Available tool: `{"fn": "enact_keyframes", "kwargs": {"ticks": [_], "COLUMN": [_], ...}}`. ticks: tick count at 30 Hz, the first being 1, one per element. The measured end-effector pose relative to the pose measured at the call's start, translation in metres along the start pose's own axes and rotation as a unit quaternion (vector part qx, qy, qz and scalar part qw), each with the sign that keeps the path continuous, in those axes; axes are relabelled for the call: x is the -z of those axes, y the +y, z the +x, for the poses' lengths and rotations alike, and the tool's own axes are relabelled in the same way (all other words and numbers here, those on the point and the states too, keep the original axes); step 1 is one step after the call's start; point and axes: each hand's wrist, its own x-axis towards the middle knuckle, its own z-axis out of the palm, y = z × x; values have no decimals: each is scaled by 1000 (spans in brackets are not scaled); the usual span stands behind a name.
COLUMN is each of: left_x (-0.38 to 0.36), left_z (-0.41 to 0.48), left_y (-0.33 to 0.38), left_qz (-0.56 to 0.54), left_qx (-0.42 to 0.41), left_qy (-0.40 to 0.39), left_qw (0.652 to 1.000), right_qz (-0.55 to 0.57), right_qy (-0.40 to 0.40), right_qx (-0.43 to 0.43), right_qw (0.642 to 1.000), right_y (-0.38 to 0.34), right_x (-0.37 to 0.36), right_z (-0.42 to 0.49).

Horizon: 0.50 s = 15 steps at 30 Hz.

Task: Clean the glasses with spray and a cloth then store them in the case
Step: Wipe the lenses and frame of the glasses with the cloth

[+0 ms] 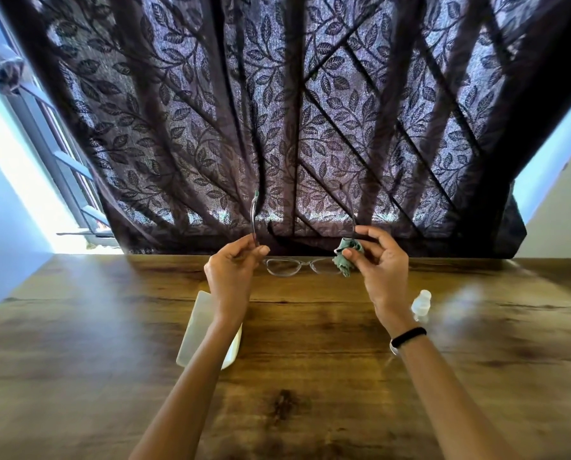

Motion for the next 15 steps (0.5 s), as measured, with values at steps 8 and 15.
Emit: {"fn": "enact_keyframes", "kwargs": {"ticks": [8,15], "left_x": [9,-12], "left_z": [-15,-14], "left_y": [3,28], "left_qz": [57,221], "left_qx": [-178,-226], "left_qy": [116,-195], "left_qw": [976,929], "right_qz": [1,-11], "right_qy": [39,27], "right_qx": [-11,-8], "right_qw": [999,1000], "right_y": [2,1], "right_x": [-4,-8], "right_z": [-2,-6]}}
